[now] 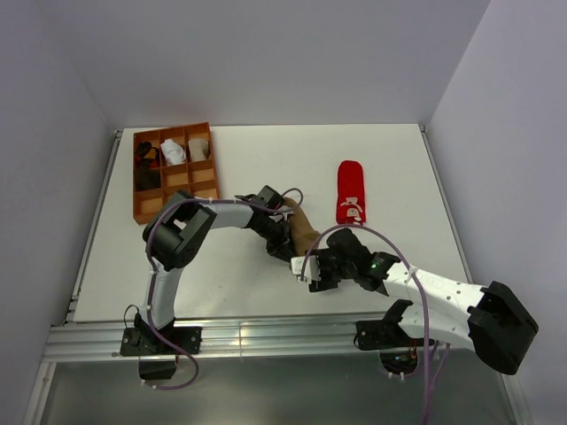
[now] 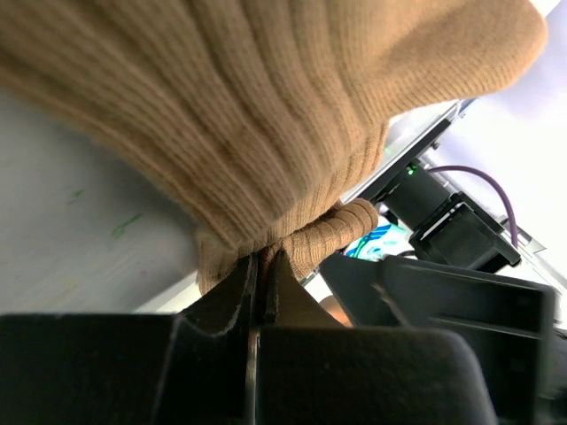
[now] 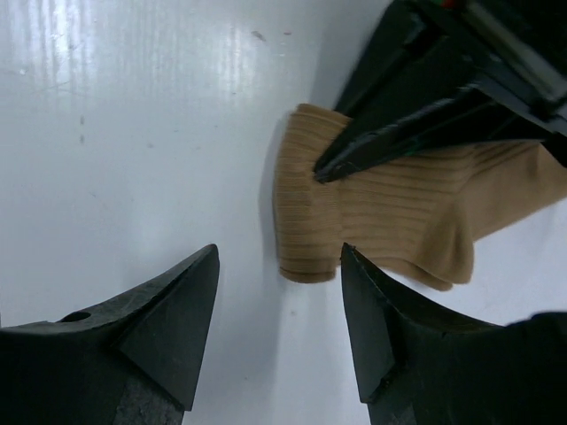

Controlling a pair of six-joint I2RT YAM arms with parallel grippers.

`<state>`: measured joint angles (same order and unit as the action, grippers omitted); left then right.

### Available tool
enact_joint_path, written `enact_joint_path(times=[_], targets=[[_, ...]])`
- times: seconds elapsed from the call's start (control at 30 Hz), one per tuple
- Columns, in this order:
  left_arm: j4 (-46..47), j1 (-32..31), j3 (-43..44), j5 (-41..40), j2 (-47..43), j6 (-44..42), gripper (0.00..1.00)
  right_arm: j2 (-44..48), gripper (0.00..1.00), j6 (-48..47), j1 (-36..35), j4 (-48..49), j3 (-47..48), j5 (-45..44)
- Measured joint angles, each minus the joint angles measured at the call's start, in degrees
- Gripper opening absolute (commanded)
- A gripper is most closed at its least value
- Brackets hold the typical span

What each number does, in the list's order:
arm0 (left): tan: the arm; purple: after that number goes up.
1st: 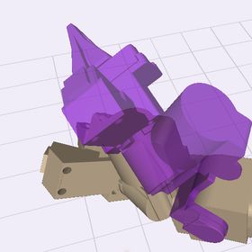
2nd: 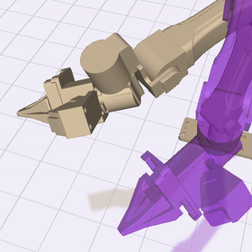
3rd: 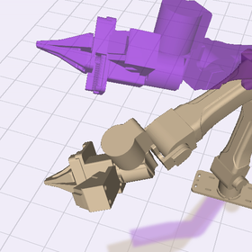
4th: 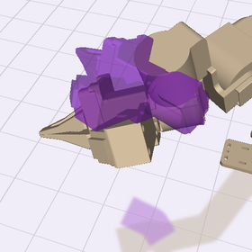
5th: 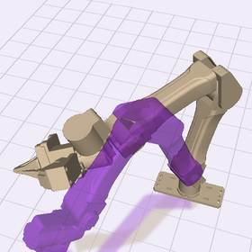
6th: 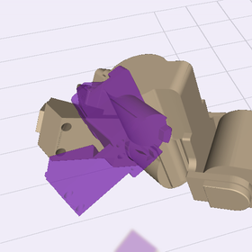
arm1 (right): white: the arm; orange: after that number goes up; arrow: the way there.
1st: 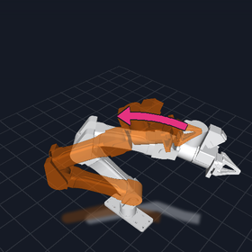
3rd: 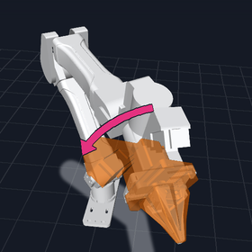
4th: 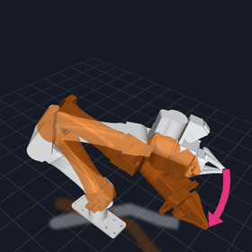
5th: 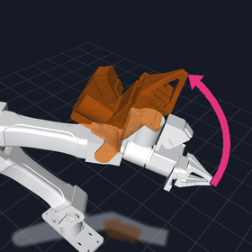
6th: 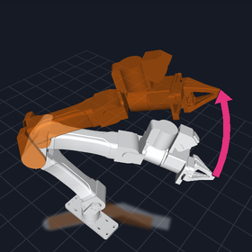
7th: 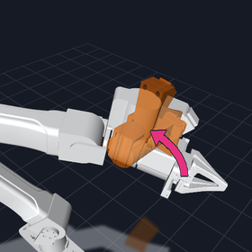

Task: Roll the socks
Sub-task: Roll the sock at the center of the board.

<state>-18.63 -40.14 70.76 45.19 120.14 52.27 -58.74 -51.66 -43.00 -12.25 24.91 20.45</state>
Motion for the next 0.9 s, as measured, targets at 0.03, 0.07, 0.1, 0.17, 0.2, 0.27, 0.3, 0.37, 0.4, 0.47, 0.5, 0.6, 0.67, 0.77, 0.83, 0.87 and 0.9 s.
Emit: enact_joint_path(times=[0.03, 0.07, 0.1, 0.17, 0.2, 0.27, 0.3, 0.37, 0.4, 0.47, 0.5, 0.6, 0.67, 0.77, 0.83, 0.87, 0.9], targets=[[-0.83, 0.07, 0.26, 0.07, 0.11, -0.37, 0.00, -0.15, 0.63, -0.31, -1.22, 0.90, -0.85, -0.92], [-1.55, 0.17, 0.50, 0.13, 0.22, -0.66, 0.00, -0.46, 0.63, -0.55, -2.12, 1.51, -1.40, -1.68], [-2.14, 0.33, 0.68, 0.22, 0.28, -0.94, 0.00, -0.87, 0.63, -0.76, -2.67, 2.16, -1.79, -2.43], [-3.21, 0.57, 1.03, 0.66, 0.55, -1.64, 0.00, -1.79, 0.62, -1.01, -3.19, 3.74, -2.03, -3.91], [-3.65, 0.68, 1.14, 0.79, 0.61, -1.97, 0.00, -2.29, 0.61, -1.20, -3.39, 4.72, -2.05, -4.79], [-4.24, 0.76, 1.27, 1.07, 0.74, -2.34, 0.00, -3.39, 0.60, -1.57, -3.76, 6.71, -2.05, -6.14], [-4.52, 0.83, 1.29, 1.20, 0.79, -2.60, 0.00, -3.98, 0.59, -1.75, -4.00, 7.43, -2.03, -6.56], [-4.92, 0.92, 1.36, 1.40, 0.85, -3.10, 0.00, -4.90, 0.59, -2.01, -4.46, 8.35, -2.05, -7.41], [-5.05, 0.94, 1.40, 1.49, 0.90, -3.26, 0.00, -5.09, 0.59, -2.03, -4.59, 8.57, -2.05, -7.58], [-5.70, 0.98, 1.75, 1.57, 1.11, -3.58, 0.00, -5.27, 0.58, -2.23, -5.16, 9.05, -2.05, -7.98], [-6.03, 0.98, 1.99, 1.66, 1.27, -3.65, 0.00, -5.27, 0.58, -2.23, -5.46, 9.18, -2.05, -8.07], [-6.73, 1.07, 2.54, 1.99, 1.66, -4.31, 0.00, -5.29, 0.58, -2.23, -6.62, 9.55, -2.05, -8.68], [-6.97, 1.07, 2.62, 1.99, 1.66, -4.68, 0.00, -5.33, 0.58, -2.23, -7.45, 9.66, -2.05, -8.85], [-7.37, 1.07, 2.86, 2.01, 1.79, -4.96, 0.00, -6.69, 0.57, -2.25, -8.50, 9.75, -2.03, -9.03], [-7.54, 1.07, 3.02, 2.14, 1.97, -5.07, 0.00, -8.59, 0.57, -2.27, -8.96, 9.79, -2.03, -9.27], [-7.63, 1.07, 3.10, 2.16, 2.01, -5.22, 0.00, -9.40, 0.57, -2.60, -9.14, 10.32, -2.01, -9.42], [-7.69, 1.07, 3.13, 2.19, 2.03, -5.29, 0.00, -9.90, 0.56, -2.54, -9.25, 10.78, -1.75, -9.64]])
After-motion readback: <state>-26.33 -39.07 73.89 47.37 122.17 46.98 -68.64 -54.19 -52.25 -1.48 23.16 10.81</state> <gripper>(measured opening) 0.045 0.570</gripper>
